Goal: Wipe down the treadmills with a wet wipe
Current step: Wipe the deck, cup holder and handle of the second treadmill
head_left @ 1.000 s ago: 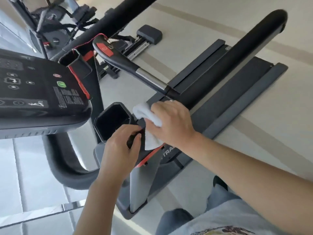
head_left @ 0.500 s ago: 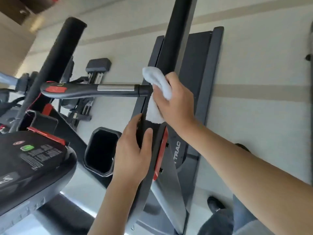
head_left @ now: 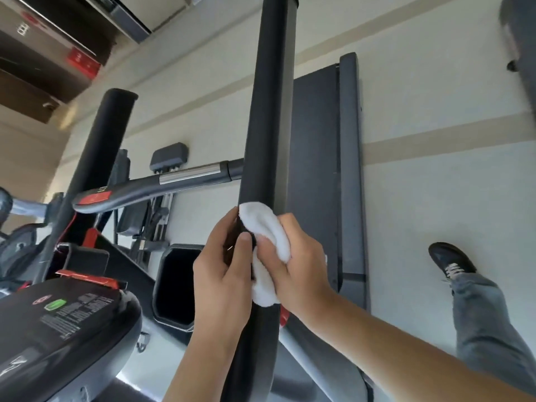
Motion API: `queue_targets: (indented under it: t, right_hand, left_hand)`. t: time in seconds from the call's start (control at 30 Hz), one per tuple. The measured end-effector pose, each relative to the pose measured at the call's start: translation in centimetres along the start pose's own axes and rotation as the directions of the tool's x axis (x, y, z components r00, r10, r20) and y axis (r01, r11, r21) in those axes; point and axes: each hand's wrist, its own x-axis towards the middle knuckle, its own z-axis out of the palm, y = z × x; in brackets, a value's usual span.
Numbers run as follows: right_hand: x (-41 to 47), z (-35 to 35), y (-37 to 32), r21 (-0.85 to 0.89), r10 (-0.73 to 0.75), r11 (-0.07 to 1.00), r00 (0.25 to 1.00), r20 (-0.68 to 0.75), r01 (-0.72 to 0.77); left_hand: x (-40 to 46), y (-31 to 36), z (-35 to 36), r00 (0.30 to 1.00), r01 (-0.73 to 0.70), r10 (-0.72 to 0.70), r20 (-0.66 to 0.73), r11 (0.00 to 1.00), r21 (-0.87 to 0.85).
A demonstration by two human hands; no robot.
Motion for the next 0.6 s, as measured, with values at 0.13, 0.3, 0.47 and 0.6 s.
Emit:
queue_targets:
  t: [0.13,0.3,0.47,0.6]
  right_hand:
    - [6.8,-0.5,-0.2,-0.036,0.012,0.999,0.995,-0.098,-0.016]
    - [10.9,-1.1,-0.6,-0.162,-0.011,0.987,0.994,-0.11,-0.007]
    - [8.3,0.0,-1.5,-0.338,-0.268,0.907,0.963,-0.005,0.251]
    - [9.5,0.2,-1.7,-0.387,-0.384,0.843,0.922,0.056,0.375]
  left_hand:
    - [0.3,-0.3,0.1,1.0,-0.023,0.023,-0.014,1.0,0.012]
    - [0.4,-0.7,0.2,0.999,-0.016,0.016,-0.037,1.0,0.014]
    - [0.4,-0.2,0.0,1.0,-0.016,0.017,-0.014,0.999,0.05]
    - [0.5,0.2,-0.1,1.0,-0.021,0.022,-0.014,0.997,0.077]
